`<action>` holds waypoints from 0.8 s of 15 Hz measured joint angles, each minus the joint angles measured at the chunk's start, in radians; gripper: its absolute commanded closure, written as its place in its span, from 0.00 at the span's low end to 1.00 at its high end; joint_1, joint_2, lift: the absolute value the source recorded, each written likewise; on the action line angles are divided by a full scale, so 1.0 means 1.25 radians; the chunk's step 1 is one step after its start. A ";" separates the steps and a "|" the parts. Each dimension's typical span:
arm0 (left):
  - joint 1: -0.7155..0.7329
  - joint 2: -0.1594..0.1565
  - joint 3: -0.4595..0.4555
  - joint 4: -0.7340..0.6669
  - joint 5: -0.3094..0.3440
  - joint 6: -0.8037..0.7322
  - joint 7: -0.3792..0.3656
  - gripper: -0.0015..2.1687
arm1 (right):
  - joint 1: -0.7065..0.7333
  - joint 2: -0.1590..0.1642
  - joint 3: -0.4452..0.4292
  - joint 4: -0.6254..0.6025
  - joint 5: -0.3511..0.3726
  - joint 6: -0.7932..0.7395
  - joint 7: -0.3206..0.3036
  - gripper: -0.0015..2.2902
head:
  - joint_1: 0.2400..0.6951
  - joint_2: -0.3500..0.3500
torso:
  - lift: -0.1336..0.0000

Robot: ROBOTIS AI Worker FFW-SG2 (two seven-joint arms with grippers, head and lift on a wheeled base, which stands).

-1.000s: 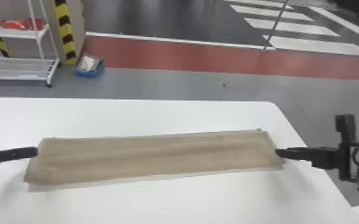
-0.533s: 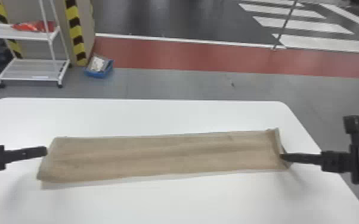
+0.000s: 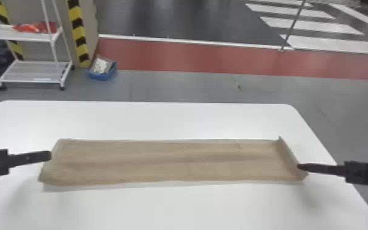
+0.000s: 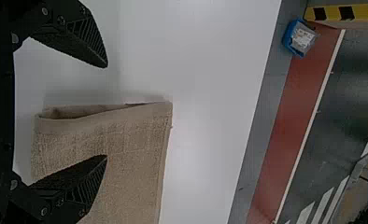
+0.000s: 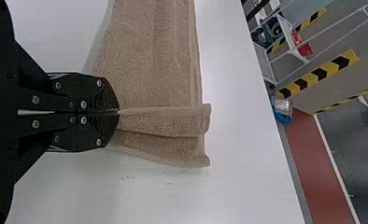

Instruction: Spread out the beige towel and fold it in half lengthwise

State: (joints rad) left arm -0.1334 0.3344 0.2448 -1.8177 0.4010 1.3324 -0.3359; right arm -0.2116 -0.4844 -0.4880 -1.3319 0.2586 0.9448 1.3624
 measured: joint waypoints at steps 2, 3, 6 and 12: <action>0.000 0.000 -0.002 -0.001 0.000 0.001 0.000 0.11 | 0.003 -0.007 -0.003 -0.002 0.003 0.011 -0.002 0.70 | 1.00 0.22 | 0.07; 0.000 0.000 -0.003 -0.004 0.000 0.001 0.000 0.11 | 0.005 -0.008 -0.012 -0.003 0.006 0.008 -0.012 0.56 | 1.00 0.21 | 0.07; 0.006 0.000 -0.004 -0.011 0.001 0.001 0.000 0.11 | 0.009 -0.001 -0.042 0.003 0.000 -0.037 -0.058 0.00 | 1.00 0.18 | 0.07; 0.028 -0.012 -0.006 -0.073 0.005 0.004 0.007 0.06 | 0.011 0.035 -0.117 -0.023 -0.035 -0.136 -0.135 0.02 | 1.00 0.13 | 0.07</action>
State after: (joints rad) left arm -0.0988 0.3197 0.2378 -1.9096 0.4072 1.3370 -0.3270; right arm -0.1972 -0.4404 -0.6339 -1.3606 0.2143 0.7749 1.1940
